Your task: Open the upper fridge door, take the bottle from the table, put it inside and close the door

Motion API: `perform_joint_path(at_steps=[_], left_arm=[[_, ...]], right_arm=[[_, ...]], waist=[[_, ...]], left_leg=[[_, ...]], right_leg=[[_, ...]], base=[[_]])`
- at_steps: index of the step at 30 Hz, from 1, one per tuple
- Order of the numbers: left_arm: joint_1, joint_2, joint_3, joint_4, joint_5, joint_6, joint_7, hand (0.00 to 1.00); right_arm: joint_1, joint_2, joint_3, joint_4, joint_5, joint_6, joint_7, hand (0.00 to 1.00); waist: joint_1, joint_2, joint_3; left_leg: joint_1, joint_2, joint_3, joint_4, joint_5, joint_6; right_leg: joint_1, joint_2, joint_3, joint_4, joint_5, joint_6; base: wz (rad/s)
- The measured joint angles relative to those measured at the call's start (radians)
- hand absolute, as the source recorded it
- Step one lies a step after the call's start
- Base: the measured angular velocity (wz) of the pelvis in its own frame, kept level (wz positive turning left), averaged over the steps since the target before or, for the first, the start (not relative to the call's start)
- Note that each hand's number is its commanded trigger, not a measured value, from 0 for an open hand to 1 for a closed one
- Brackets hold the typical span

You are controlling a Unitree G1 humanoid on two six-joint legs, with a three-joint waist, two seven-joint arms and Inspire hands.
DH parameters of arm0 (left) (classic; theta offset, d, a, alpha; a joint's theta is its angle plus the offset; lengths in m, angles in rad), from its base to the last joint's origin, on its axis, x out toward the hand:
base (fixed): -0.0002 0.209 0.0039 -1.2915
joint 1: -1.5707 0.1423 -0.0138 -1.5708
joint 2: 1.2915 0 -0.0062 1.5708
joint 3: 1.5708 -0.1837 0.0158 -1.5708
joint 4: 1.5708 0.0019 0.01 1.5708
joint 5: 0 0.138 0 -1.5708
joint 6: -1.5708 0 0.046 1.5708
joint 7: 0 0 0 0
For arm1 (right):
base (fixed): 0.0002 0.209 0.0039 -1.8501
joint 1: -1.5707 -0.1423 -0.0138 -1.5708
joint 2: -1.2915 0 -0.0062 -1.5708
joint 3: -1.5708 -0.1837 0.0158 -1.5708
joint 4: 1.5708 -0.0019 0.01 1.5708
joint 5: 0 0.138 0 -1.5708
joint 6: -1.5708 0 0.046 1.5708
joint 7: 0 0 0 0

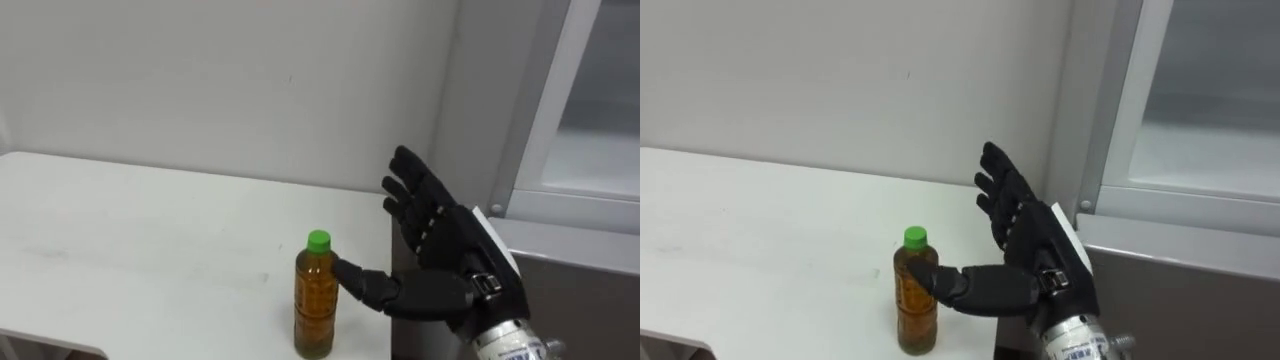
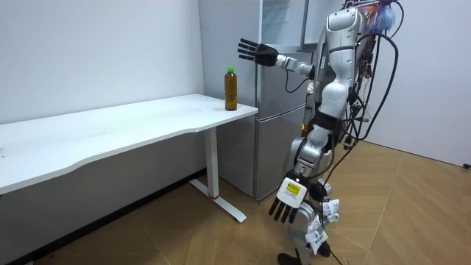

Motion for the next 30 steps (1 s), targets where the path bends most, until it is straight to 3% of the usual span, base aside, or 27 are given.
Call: perform_joint_path(at_steps=[9, 13, 18, 30], left_arm=[[-0.013, -0.002, -0.022, -0.006, 0.028, 0.028, 0.006, 0.0], [-0.012, -0.012, -0.027, -0.019, 0.045, 0.036, 0.026, 0.0], [-0.009, -0.021, -0.037, -0.038, 0.044, 0.036, 0.042, 0.0], [-0.025, -0.027, -0.039, -0.041, 0.041, 0.029, 0.067, 0.0]], right_arm=[[0.0, 0.0, 0.076, 0.038, -0.068, 0.0, -0.032, 0.0], [0.0, 0.0, 0.075, 0.111, -0.108, 0.009, -0.043, 0.0], [0.0, -0.001, 0.074, 0.144, -0.124, 0.009, -0.07, 0.0], [0.001, -0.001, 0.077, 0.232, -0.127, 0.007, -0.143, 0.0]], waist=[[-0.004, 0.014, 0.0026], [-0.003, 0.016, -0.0067], [-0.001, 0.023, -0.0097], [-0.001, 0.025, -0.0055]], left_leg=[[-0.004, -0.003, -0.009, 0.004, 0.0, 0.0], [-0.007, -0.006, -0.009, 0.003, 0.0, 0.001], [-0.006, -0.007, -0.009, 0.003, 0.002, 0.003], [-0.013, -0.007, -0.007, 0.004, 0.002, 0.003]], right_leg=[[0.005, -0.004, -0.018, -0.001, -0.002, 0.003], [0.008, -0.008, -0.029, -0.001, -0.003, 0.006], [0.009, -0.009, -0.031, 0.0, -0.005, 0.007], [0.005, -0.009, -0.032, -0.004, -0.005, 0.007]], base=[[0.03], [0.11], [0.02], [0.0]])
